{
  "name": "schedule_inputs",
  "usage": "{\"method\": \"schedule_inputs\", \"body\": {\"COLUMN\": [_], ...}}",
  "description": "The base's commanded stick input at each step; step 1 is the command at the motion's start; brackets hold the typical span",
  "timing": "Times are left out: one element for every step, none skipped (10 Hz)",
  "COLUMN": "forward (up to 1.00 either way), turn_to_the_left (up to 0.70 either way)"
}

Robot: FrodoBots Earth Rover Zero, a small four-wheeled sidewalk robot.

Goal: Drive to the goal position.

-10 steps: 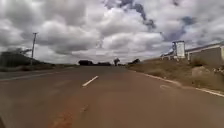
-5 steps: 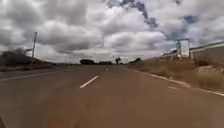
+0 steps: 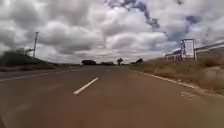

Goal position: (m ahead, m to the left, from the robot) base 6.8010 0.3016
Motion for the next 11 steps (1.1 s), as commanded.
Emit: {"method": "schedule_inputs", "body": {"forward": [0.85,0.85,0.85,0.85,0.85,0.85,0.85,0.85,0.85,0.85,0.85], "turn_to_the_left": [0.00,0.00,0.00,0.00,0.00,0.00,0.00,0.00,-0.03,-0.05,-0.28]}}
